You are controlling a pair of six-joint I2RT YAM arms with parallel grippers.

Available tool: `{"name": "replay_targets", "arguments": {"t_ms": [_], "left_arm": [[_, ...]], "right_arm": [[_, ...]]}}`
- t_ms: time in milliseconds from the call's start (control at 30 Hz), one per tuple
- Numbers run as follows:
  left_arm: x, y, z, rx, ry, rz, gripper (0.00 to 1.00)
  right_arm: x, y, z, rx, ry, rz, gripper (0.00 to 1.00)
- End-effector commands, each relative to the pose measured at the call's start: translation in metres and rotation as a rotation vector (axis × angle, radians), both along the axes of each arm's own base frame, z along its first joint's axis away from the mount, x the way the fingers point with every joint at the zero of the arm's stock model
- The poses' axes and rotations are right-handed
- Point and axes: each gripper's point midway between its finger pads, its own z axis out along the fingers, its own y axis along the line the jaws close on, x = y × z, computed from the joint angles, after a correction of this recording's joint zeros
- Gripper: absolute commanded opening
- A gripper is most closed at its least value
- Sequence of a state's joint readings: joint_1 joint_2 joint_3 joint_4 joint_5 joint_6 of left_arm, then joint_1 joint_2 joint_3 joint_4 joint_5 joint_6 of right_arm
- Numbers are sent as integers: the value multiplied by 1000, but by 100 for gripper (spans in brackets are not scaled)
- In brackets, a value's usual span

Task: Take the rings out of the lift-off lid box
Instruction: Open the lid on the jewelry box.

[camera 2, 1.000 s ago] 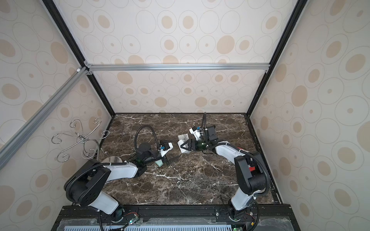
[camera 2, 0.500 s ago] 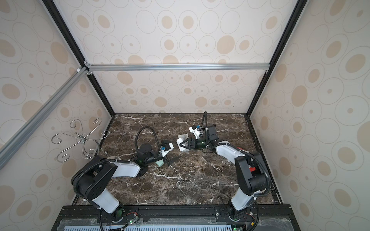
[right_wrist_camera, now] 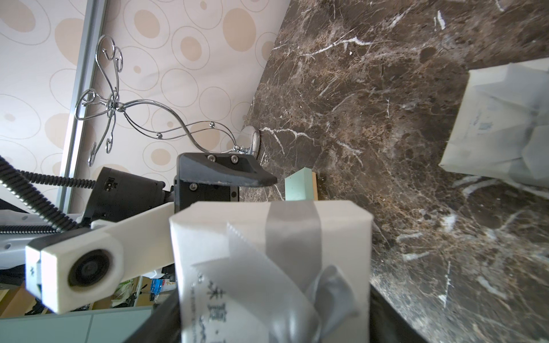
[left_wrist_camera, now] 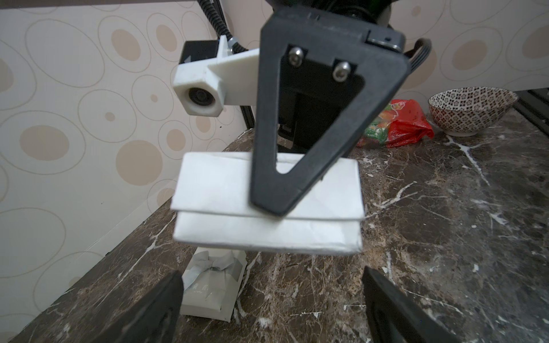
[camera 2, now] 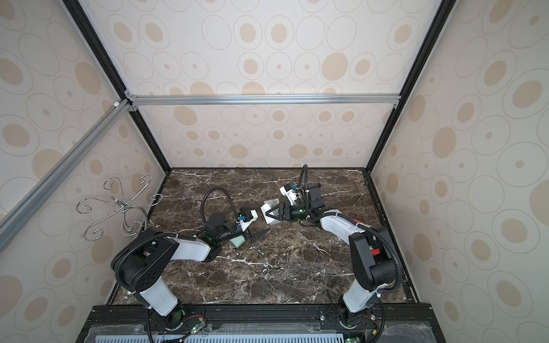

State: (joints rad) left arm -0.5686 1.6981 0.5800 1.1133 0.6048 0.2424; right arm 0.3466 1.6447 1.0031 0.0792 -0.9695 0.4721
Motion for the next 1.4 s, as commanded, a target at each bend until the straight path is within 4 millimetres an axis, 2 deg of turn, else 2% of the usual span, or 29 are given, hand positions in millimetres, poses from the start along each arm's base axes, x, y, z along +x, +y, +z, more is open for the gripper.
{"name": "replay_targets", "arguments": {"t_ms": [0, 500, 1367], "left_arm": [[3, -8, 17, -27, -51, -26, 92], [5, -16, 17, -15, -52, -61, 82], [9, -17, 16, 4, -49, -56, 68]], "right_arm": [[-3, 1, 8, 32, -13, 18, 74], [-4, 3, 4, 39, 3, 35, 74], [-3, 4, 0, 37, 10, 40, 76]]}}
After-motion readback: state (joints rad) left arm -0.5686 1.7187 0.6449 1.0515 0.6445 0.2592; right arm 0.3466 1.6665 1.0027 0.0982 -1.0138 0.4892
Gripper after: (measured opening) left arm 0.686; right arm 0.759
